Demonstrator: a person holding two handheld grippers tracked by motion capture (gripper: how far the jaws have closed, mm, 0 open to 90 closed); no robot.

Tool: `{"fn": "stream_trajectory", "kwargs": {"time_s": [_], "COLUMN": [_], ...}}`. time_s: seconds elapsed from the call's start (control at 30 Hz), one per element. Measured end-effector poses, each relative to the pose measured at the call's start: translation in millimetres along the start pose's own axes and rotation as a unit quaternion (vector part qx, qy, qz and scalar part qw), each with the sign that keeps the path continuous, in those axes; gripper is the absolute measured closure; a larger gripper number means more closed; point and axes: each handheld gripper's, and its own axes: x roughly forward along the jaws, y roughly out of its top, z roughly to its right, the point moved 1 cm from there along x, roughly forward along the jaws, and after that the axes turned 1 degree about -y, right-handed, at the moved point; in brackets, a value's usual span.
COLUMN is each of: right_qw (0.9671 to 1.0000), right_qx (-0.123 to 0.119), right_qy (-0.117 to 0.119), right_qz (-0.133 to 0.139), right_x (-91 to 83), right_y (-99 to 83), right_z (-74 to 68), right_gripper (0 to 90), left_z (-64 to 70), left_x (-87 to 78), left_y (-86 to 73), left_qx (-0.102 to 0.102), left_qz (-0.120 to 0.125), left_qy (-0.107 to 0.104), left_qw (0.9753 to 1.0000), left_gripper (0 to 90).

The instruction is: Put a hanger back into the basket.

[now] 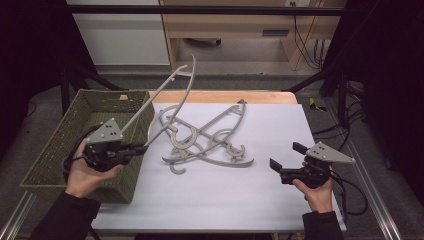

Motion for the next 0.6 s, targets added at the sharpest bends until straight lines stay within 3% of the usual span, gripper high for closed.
{"fn": "stream_trajectory", "kwargs": {"time_s": [0.13,0.2,0.37,0.6], "right_qw": [1.0,1.0,1.0,1.0], "right_qx": [0.001,0.0,-0.001,-0.001], "right_qy": [0.001,0.0,-0.002,-0.001], "right_qz": [0.001,0.0,-0.001,-0.004], "right_x": [-0.3,-0.2,0.1,1.4], "right_y": [0.1,0.1,-0.1,-0.7], "right_z": [0.1,0.3,0.8,0.4], "right_gripper": [1.0,1.0,1.0,1.0], "left_z": [-11.9,-22.8,-35.4,-54.4], "left_x": [-1.5,-3.4,-5.9,-12.0], "left_y": [-4.4,-11.6,-24.4,-51.4], "left_qx": [0.002,-0.003,-0.014,-0.032], "left_qz": [-0.015,-0.023,-0.029,-0.047], "left_qy": [0.01,0.016,0.017,0.024], "left_qw": [0.9998,0.9996,0.9993,0.9981], "left_gripper": [81.9,81.9,81.9,81.8]}}
